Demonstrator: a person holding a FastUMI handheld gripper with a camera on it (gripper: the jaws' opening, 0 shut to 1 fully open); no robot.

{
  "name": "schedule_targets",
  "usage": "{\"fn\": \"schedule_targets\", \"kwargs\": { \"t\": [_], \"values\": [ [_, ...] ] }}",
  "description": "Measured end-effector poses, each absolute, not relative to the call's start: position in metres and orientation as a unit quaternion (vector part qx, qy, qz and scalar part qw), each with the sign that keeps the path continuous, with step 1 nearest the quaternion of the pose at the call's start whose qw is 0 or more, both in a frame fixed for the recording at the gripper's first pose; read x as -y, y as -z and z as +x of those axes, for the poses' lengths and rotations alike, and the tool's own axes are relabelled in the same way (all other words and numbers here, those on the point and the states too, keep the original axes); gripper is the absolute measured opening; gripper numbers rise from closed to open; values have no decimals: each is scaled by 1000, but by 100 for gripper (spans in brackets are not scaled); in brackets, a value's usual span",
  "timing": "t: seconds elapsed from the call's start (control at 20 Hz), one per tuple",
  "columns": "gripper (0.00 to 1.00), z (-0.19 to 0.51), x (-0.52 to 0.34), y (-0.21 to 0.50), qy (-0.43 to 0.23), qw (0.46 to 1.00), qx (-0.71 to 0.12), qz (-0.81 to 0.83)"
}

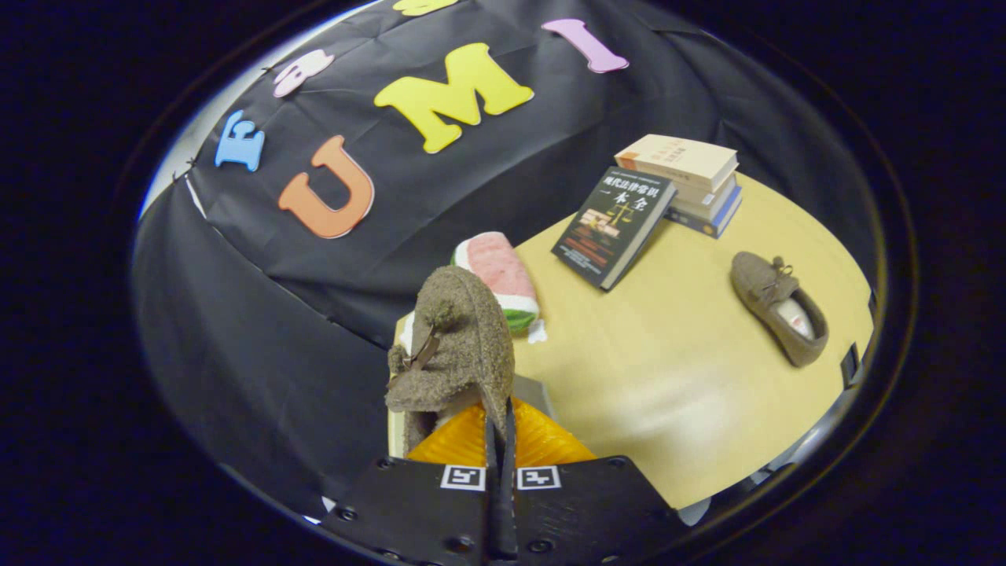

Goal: Open the storage box then place both shoes into the box .Put the left shoe in first, then the right shoe, with the right side of both shoes facing outward in a uniform manner.

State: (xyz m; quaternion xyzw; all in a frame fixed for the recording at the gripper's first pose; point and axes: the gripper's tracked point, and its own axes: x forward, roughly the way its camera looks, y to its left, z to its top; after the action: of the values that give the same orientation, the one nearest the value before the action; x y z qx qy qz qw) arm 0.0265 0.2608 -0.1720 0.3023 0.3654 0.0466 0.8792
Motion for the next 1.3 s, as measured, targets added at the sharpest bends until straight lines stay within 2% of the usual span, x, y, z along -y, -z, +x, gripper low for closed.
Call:
{"fn": "schedule_targets", "kwargs": {
  "t": [0.4,0.85,1.15,1.3],
  "values": [
    [0,22,-362,235,-60,866,-414,274],
    [0,23,-388,309,-43,859,-455,231],
    [0,25,-398,327,-38,848,-480,224],
    [13,26,-403,331,-56,846,-480,226]
  ]
}}
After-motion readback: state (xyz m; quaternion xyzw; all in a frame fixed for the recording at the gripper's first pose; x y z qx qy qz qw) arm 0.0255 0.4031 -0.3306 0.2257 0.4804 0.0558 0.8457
